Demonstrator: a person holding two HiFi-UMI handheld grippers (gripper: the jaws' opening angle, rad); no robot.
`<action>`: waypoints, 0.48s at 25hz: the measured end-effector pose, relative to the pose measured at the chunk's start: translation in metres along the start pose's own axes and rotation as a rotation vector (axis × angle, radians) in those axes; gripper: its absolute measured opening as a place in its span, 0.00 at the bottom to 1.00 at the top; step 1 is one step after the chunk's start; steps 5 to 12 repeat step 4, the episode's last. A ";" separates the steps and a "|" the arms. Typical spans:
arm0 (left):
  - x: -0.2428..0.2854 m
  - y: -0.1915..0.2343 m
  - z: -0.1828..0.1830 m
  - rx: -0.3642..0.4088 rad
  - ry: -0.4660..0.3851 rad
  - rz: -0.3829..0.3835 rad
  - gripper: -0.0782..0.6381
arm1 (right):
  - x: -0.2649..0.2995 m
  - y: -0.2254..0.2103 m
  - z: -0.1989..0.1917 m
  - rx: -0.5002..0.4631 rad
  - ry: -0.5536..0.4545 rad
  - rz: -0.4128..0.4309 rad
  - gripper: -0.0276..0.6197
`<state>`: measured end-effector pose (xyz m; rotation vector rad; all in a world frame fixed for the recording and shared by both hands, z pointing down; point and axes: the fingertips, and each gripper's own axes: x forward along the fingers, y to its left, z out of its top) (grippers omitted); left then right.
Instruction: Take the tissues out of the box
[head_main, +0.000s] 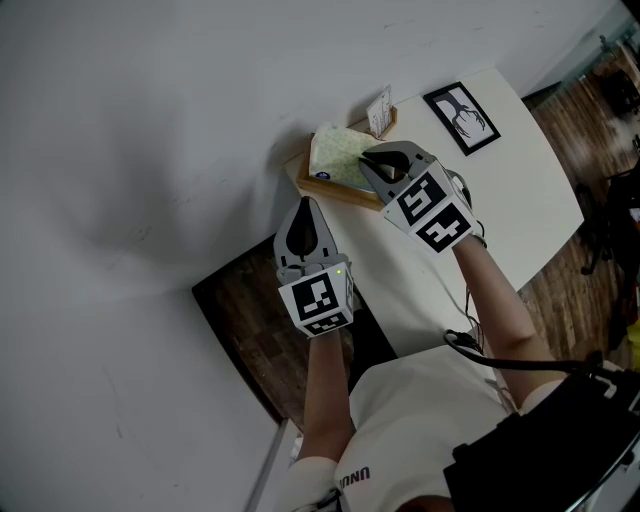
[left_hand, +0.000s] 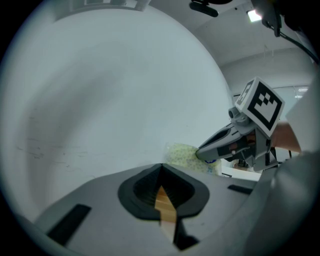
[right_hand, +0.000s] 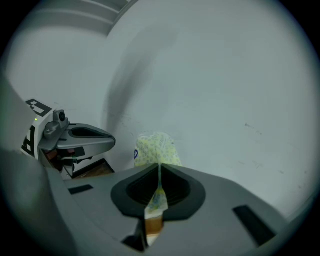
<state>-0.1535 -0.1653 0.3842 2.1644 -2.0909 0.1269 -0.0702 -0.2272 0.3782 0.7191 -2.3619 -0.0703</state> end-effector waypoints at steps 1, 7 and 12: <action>0.000 0.000 0.000 -0.001 0.001 -0.001 0.13 | 0.000 0.000 0.000 0.000 0.000 0.000 0.09; 0.001 0.001 -0.001 -0.002 0.004 -0.004 0.13 | 0.002 0.000 0.000 0.000 0.001 0.000 0.09; 0.001 0.001 -0.001 -0.002 0.004 -0.004 0.13 | 0.002 0.000 0.000 0.000 0.001 0.000 0.09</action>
